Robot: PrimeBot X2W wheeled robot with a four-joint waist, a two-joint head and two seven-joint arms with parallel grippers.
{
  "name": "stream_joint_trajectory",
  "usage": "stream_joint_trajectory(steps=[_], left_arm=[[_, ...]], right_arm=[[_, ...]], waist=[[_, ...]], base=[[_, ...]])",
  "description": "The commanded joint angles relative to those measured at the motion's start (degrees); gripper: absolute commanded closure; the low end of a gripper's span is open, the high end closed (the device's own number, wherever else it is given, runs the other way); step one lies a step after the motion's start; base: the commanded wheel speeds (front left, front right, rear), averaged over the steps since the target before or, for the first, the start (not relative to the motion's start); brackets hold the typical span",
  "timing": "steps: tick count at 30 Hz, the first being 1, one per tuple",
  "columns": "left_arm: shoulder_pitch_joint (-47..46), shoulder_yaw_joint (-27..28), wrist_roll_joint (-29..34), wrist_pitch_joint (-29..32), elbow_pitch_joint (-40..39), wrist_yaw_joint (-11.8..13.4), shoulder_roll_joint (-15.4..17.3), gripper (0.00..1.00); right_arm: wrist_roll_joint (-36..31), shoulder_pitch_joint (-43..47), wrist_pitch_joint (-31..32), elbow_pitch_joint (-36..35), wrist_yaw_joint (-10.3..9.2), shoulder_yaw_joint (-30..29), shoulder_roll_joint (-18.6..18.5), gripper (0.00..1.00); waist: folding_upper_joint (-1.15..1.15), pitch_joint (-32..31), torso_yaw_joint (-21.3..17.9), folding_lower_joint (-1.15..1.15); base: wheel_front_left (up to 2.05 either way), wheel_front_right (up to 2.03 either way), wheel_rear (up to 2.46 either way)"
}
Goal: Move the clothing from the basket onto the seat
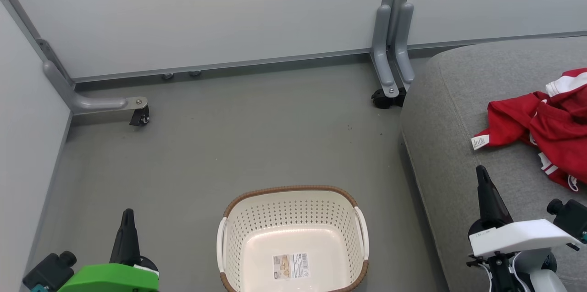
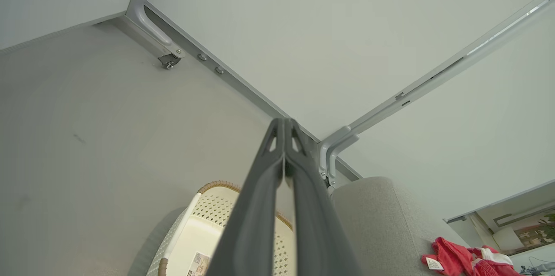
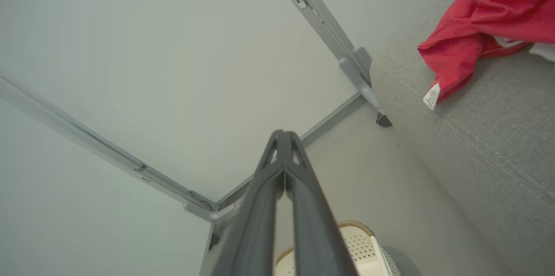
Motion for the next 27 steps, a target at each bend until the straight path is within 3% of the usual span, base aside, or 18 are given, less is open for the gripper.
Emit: stream_joint_trajectory(steps=[1,27], left_arm=[[-1.8,0.3,-2.0,0.4,-0.8,-0.1,0.3,1.00],[-4.1,1.4,-18.1,5.0,-1.0,-0.2,0.4,1.00]], right_arm=[[2.1,-1.7,0.5,-0.3,-0.01,-0.4,-0.3,1.00],[19.5,-3.7,5.0,2.3,-0.01,-1.7,0.0,1.00]], waist=[[0.00,0.0,0.0,0.00],[0.00,0.6,-0.4,0.00]], base=[[0.00,0.00,0.00],[0.00,0.00,0.00]])
